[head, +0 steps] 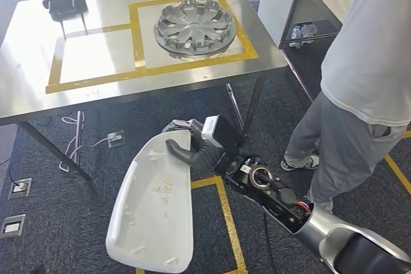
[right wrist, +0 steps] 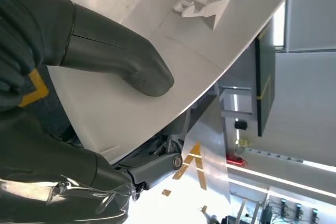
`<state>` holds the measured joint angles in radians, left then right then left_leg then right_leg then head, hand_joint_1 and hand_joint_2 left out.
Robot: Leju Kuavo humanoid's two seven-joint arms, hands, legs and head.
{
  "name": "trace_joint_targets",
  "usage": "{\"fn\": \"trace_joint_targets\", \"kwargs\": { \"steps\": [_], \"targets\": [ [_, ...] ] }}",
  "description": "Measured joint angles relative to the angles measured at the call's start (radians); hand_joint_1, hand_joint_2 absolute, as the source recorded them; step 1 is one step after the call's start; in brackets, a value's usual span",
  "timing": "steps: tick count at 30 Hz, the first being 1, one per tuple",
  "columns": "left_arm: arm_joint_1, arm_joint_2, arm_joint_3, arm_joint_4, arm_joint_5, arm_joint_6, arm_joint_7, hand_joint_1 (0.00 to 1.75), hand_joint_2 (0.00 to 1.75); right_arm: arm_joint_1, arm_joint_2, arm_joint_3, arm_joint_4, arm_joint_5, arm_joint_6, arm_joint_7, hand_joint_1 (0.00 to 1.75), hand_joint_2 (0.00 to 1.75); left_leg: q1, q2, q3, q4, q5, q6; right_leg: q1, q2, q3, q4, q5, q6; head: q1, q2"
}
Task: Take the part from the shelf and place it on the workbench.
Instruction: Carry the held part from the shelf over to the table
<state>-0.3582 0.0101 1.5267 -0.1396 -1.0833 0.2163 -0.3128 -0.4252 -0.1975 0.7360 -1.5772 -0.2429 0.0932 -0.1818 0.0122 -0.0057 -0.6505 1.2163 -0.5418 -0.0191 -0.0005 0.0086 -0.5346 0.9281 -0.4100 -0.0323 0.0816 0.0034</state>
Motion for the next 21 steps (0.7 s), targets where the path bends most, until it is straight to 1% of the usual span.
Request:
{"fn": "trace_joint_targets", "kwargs": {
  "steps": [1,2,3,4,5,6,7,8,9,10,11,12,13,14,15,16,17,18,19,20,21],
  "targets": [
    [0.001,0.0,0.0,0.0,-0.001,0.001,0.001,0.0,1.75,0.007,-0.002,-0.001,-0.005,0.002,-0.004,0.006,1.75,1.75,0.001,0.0,-0.035,0.03,-0.018,-0.003,0.0,0.001,0.009,0.0,-0.009,0.0,-0.001,0.0],
    [0.002,0.0,0.0,0.0,-0.003,0.002,0.002,0.0,1.75,0.014,-0.004,-0.002,-0.01,0.003,-0.008,0.011,1.75,1.75,0.003,0.0,-0.054,0.028,-0.02,-0.005,0.0,0.002,0.02,0.0,-0.018,0.002,-0.001,0.0],
    [0.002,0.0,0.0,0.0,-0.005,0.004,0.003,0.0,1.75,0.02,-0.007,-0.003,-0.016,0.003,-0.012,0.016,1.75,1.75,0.004,0.0,-0.055,-0.01,0.004,-0.005,0.0,0.003,0.032,0.001,-0.028,0.004,-0.001,0.0],
    [0.001,0.0,0.0,0.0,-0.007,0.005,0.003,0.0,1.75,0.024,-0.009,-0.005,-0.023,0.004,-0.017,0.021,1.75,1.75,0.005,0.001,-0.041,-0.074,0.05,-0.004,0.0,0.003,0.045,0.001,-0.039,0.006,-0.002,0.0],
    [0.001,0.0,0.0,0.0,-0.01,0.007,0.004,0.0,1.75,0.027,-0.013,-0.007,-0.029,0.005,-0.02,0.025,1.75,1.75,0.005,0.002,-0.022,-0.149,0.109,-0.002,0.0,0.003,0.053,0.002,-0.05,0.01,-0.003,0.0],
    [0.0,0.0,0.0,0.0,-0.011,0.008,0.005,0.0,1.75,0.029,-0.016,-0.008,-0.035,0.006,-0.023,0.028,1.75,1.75,0.004,0.004,-0.006,-0.21,0.149,0.003,0.002,0.005,0.061,0.004,-0.06,0.015,-0.006,0.0],
    [-0.001,-0.001,0.0,0.0,-0.012,0.009,0.006,0.0,1.75,0.031,-0.019,-0.01,-0.04,0.006,-0.025,0.031,1.75,1.75,0.001,0.006,0.004,-0.248,0.177,0.009,0.004,0.006,0.064,0.006,-0.071,0.021,-0.007,0.0],
    [-0.002,-0.002,0.0,0.0,-0.013,0.01,0.007,0.0,1.75,0.033,-0.023,-0.011,-0.046,0.007,-0.027,0.033,1.75,1.75,0.0,0.006,0.007,-0.264,0.186,0.017,0.005,0.007,0.066,0.01,-0.077,0.027,-0.008,0.0],
    [-0.003,-0.003,0.0,0.0,-0.014,0.011,0.008,0.0,1.75,0.036,-0.027,-0.013,-0.052,0.008,-0.029,0.034,1.75,1.75,-0.002,0.006,0.009,-0.263,0.179,0.024,0.006,0.008,0.07,0.013,-0.08,0.033,-0.007,0.0],
    [-0.004,-0.004,0.0,0.0,-0.015,0.011,0.009,0.0,1.75,0.038,-0.031,-0.014,-0.058,0.008,-0.029,0.035,1.75,1.75,-0.001,0.005,0.015,-0.264,0.181,0.03,0.006,0.007,0.066,0.022,-0.082,0.038,-0.005,0.0],
    [-0.005,-0.006,0.0,0.0,-0.015,0.011,0.009,0.0,1.75,0.04,-0.035,-0.016,-0.064,0.008,-0.03,0.034,1.75,1.75,0.0,0.004,0.022,-0.266,0.178,0.036,0.004,0.006,0.058,0.044,-0.081,0.042,-0.004,0.0],
    [-0.007,-0.006,0.0,0.0,-0.016,0.012,0.009,0.0,1.75,0.04,-0.038,-0.017,-0.069,0.008,-0.03,0.034,1.75,1.75,0.001,0.004,0.031,-0.267,0.174,0.041,0.002,0.004,0.038,0.083,-0.085,0.046,-0.002,0.0],
    [-0.009,-0.007,0.0,0.0,-0.016,0.013,0.009,0.0,1.75,0.041,-0.043,-0.018,-0.074,0.008,-0.031,0.034,1.75,1.75,0.002,0.004,0.04,-0.268,0.168,0.045,0.001,0.002,0.005,0.142,-0.097,0.05,0.0,0.0],
    [-0.01,-0.007,0.0,0.0,-0.016,0.015,0.009,0.0,1.75,0.043,-0.046,-0.019,-0.078,0.008,-0.031,0.035,1.75,1.75,0.001,0.004,0.049,-0.269,0.16,0.048,-0.001,0.001,-0.035,0.211,-0.119,0.054,0.002,0.0],
    [-0.011,-0.007,0.0,0.0,-0.016,0.016,0.009,0.0,1.75,0.045,-0.049,-0.019,-0.081,0.008,-0.031,0.035,1.75,1.75,0.001,0.004,0.056,-0.269,0.153,0.05,-0.001,0.0,-0.077,0.275,-0.149,0.058,0.004,0.0],
    [-0.011,-0.007,0.0,0.0,-0.017,0.018,0.009,0.0,1.75,0.048,-0.051,-0.019,-0.083,0.009,-0.032,0.035,1.75,1.75,0.001,0.003,0.066,-0.269,0.144,0.051,-0.002,0.0,-0.111,0.317,-0.177,0.061,0.005,0.0],
    [-0.011,-0.007,0.0,0.0,-0.018,0.018,0.009,0.0,1.75,0.051,-0.053,-0.019,-0.085,0.009,-0.032,0.035,1.75,1.75,0.001,0.002,0.077,-0.268,0.136,0.051,-0.002,0.0,-0.13,0.328,-0.191,0.063,0.006,0.0],
    [-0.01,-0.008,0.0,0.0,-0.018,0.019,0.009,0.0,1.75,0.053,-0.056,-0.019,-0.088,0.009,-0.033,0.036,1.75,1.75,0.0,0.0,0.09,-0.268,0.127,0.05,-0.003,0.0,-0.132,0.302,-0.18,0.061,0.008,0.0],
    [-0.01,-0.009,0.0,0.0,-0.019,0.019,0.009,0.0,1.75,0.054,-0.058,-0.02,-0.09,0.009,-0.033,0.036,1.75,1.75,0.0,-0.001,0.103,-0.269,0.118,0.049,-0.002,0.0,-0.12,0.248,-0.144,0.057,0.01,0.0],
    [-0.01,-0.01,0.0,0.0,-0.019,0.019,0.01,0.0,1.75,0.054,-0.06,-0.021,-0.093,0.009,-0.034,0.036,1.75,1.75,-0.001,-0.002,0.115,-0.269,0.108,0.048,-0.001,0.0,-0.101,0.175,-0.087,0.051,0.012,0.0],
    [-0.011,-0.012,0.0,0.0,-0.019,0.019,0.01,0.0,1.75,0.054,-0.062,-0.022,-0.095,0.009,-0.034,0.036,1.75,1.75,-0.003,-0.003,0.126,-0.269,0.1,0.044,0.003,0.0,-0.085,0.107,-0.037,0.044,0.013,0.0]
  ]
}}
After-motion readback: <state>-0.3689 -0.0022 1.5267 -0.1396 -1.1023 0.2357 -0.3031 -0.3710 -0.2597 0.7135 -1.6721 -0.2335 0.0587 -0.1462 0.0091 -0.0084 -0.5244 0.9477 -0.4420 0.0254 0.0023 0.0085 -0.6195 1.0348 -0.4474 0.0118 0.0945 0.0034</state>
